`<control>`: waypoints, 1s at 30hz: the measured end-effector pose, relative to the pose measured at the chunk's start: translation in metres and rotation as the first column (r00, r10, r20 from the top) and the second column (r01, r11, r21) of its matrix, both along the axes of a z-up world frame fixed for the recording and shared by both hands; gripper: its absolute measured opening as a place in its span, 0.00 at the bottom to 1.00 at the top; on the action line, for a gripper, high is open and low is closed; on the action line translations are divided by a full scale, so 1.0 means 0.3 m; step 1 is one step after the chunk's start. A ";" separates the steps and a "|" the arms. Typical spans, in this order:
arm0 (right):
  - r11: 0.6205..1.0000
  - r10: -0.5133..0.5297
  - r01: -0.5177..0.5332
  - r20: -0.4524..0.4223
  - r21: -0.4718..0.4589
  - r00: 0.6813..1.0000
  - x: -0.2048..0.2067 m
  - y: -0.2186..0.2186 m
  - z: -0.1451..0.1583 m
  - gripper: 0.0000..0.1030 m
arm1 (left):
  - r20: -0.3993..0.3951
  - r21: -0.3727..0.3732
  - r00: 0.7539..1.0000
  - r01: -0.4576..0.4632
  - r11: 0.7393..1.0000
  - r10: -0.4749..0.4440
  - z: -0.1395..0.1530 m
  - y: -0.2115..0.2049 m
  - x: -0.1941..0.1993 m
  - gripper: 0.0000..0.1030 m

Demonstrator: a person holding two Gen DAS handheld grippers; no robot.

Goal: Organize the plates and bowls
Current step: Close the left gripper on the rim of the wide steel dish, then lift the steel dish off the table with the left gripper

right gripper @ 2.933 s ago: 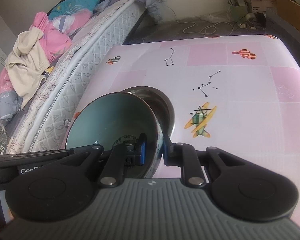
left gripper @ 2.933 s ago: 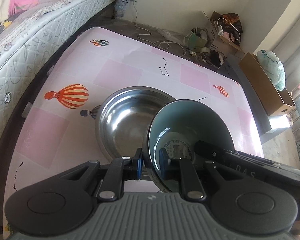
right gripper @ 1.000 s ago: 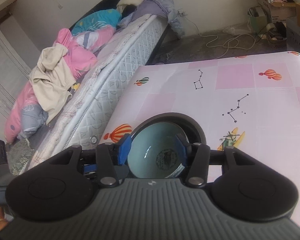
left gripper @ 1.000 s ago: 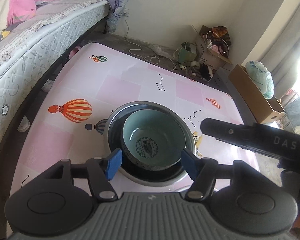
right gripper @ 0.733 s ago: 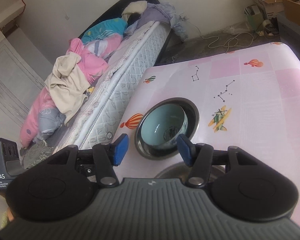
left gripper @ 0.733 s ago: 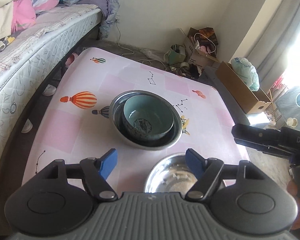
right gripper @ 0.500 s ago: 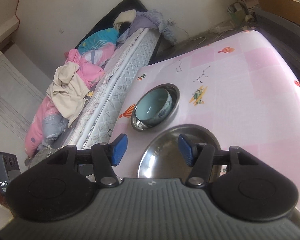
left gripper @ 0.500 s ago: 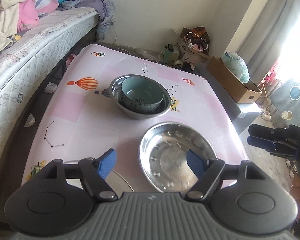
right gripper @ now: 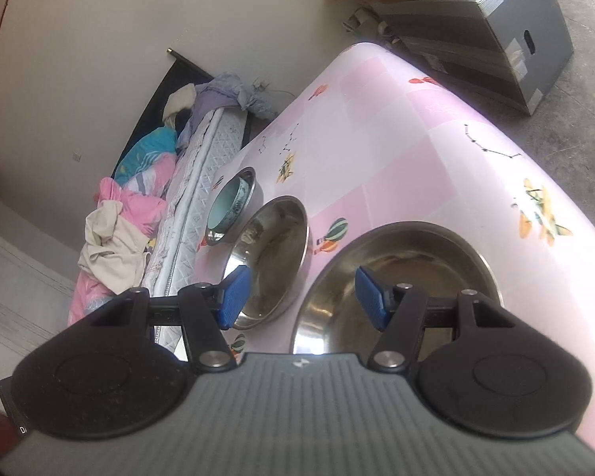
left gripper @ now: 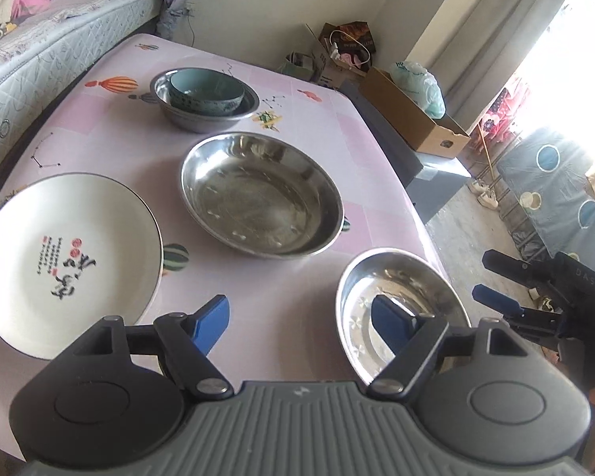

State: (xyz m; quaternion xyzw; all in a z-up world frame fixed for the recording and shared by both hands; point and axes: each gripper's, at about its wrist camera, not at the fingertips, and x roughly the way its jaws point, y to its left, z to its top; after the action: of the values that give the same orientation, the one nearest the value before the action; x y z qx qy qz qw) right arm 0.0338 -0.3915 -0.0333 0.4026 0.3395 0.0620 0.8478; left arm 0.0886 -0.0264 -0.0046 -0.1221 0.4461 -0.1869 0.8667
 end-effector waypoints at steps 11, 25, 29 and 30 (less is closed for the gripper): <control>0.985 -0.093 0.094 0.009 -0.146 0.996 -0.118 -0.107 -0.087 0.57 | 0.025 0.092 0.998 0.063 0.994 -0.066 -0.134 -0.215 -0.059 0.77; 0.938 -0.125 0.106 -0.039 -0.330 0.991 -0.040 -0.074 -0.222 0.38 | -0.017 0.148 0.996 0.085 0.985 -0.083 -0.254 -0.331 -0.012 0.50; 0.934 -0.114 0.090 -0.049 -0.345 0.992 -0.011 -0.073 -0.236 0.27 | -0.008 0.157 0.996 0.094 0.983 -0.094 -0.257 -0.341 -0.002 0.44; 0.934 -0.110 0.086 -0.051 -0.347 0.993 -0.006 -0.074 -0.239 0.25 | -0.009 0.154 0.995 0.100 0.983 -0.100 -0.257 -0.342 0.000 0.39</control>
State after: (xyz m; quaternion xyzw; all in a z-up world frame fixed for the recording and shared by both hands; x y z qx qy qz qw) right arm 0.0320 -0.4138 -0.1050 0.2664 0.3540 -0.0549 0.8948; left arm 0.0887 -0.1289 -0.0819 -0.0324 0.4655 -0.1950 0.8627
